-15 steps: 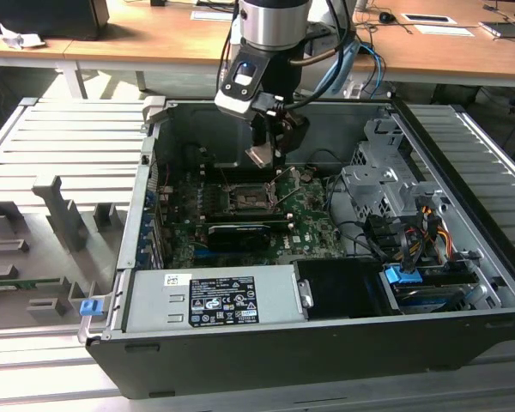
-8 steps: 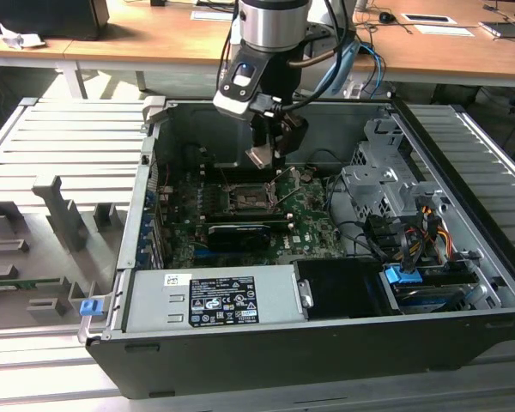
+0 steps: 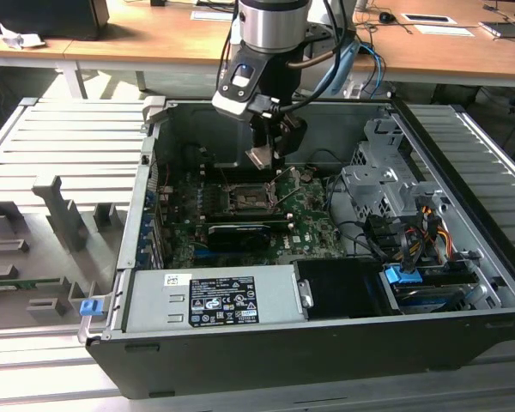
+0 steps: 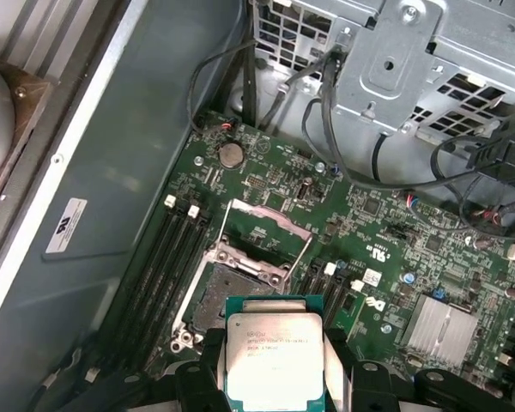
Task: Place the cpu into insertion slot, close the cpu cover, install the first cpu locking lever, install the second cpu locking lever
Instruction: 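Place the cpu into insertion slot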
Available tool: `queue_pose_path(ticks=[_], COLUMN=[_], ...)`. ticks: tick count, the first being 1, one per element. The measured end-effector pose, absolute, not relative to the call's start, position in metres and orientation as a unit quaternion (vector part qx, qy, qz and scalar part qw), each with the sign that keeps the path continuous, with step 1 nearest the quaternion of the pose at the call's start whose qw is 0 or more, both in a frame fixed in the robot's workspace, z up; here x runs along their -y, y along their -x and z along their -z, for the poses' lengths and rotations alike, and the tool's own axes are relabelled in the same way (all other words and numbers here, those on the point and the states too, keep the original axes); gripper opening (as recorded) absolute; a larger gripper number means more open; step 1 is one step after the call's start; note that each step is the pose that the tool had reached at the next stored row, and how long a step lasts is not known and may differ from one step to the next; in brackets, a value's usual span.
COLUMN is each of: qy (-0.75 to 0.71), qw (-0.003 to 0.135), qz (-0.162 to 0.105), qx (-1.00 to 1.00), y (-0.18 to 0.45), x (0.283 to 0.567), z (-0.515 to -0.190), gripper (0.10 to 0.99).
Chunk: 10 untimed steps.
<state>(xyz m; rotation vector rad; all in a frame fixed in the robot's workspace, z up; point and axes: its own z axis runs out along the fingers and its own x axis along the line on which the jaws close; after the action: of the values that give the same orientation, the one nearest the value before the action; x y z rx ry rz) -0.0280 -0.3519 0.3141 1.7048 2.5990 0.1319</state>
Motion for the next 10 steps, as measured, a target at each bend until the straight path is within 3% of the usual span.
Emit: queue_pose_path(ticks=[10], qy=[-0.553], qw=[0.015], qz=[-0.042], qx=[-0.832], y=[0.0281], x=[0.3519], z=[-0.3109], gripper=[0.541])
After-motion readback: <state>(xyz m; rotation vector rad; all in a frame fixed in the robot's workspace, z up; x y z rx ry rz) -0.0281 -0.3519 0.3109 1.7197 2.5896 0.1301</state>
